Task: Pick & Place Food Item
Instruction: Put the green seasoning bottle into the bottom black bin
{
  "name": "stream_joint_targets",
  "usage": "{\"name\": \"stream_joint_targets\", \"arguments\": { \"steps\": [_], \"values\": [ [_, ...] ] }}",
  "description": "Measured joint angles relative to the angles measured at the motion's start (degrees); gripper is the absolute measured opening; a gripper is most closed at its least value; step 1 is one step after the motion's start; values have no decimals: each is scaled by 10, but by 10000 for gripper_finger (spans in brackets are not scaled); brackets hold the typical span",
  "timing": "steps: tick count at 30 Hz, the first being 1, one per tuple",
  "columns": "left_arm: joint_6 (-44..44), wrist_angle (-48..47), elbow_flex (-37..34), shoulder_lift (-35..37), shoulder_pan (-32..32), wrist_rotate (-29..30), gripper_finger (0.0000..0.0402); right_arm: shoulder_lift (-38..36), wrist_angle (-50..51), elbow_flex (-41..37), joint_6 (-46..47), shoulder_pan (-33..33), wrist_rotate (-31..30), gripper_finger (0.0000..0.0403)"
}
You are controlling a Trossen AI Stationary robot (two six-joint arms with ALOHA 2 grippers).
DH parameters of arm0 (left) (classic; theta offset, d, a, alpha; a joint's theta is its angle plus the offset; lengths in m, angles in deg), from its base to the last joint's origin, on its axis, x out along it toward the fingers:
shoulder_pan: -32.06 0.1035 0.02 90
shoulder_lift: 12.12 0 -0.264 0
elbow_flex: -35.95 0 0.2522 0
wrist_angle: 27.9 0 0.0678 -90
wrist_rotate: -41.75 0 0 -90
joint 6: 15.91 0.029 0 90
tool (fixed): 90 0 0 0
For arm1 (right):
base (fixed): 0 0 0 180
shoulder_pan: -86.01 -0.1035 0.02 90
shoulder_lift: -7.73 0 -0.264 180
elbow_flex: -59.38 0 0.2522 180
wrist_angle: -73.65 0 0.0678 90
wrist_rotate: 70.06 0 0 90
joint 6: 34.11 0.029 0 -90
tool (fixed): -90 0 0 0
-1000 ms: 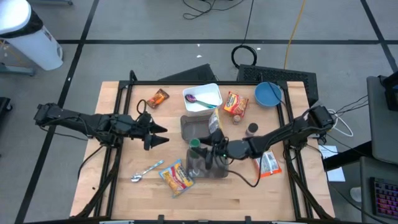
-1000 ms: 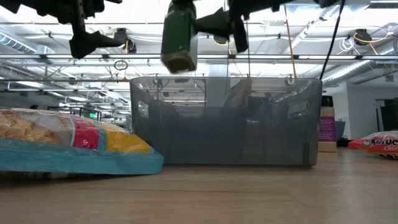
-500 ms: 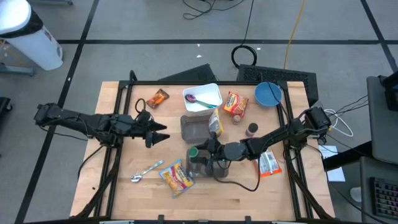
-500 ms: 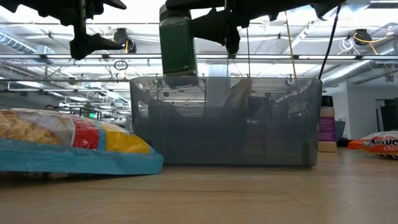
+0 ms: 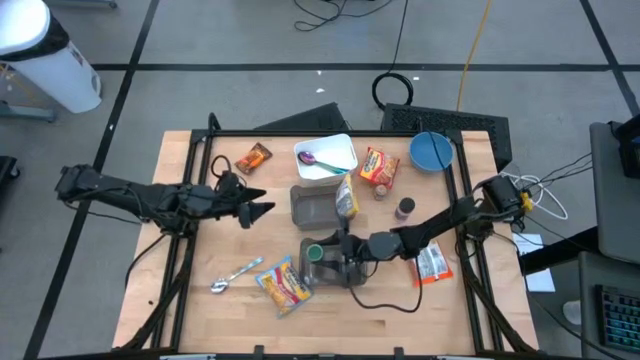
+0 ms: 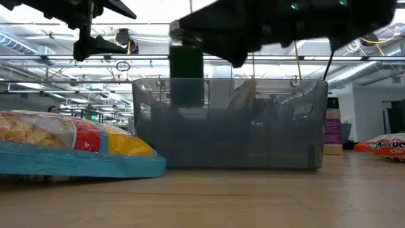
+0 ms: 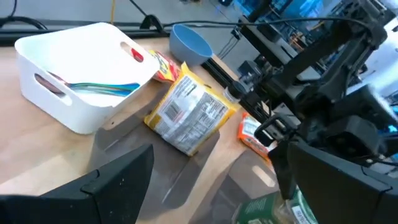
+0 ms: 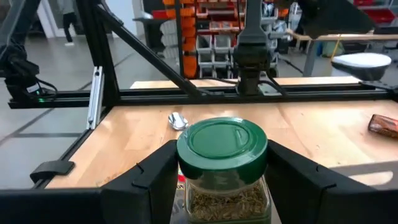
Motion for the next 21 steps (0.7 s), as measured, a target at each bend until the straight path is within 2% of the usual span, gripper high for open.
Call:
{"name": "stream_joint_targets", "arguments": {
  "steps": [8,13,21],
  "values": [
    [24,52,0,-38,-10,38,379,5,-34,-37,-6,-5,-14,195],
    [22,75,0,-73,-10,38,379,59,-97,-33,-9,-5,-13,195],
    [26,124,0,-112,-12,28,379,107,-113,-2,-14,-2,1,195]
  ]
}}
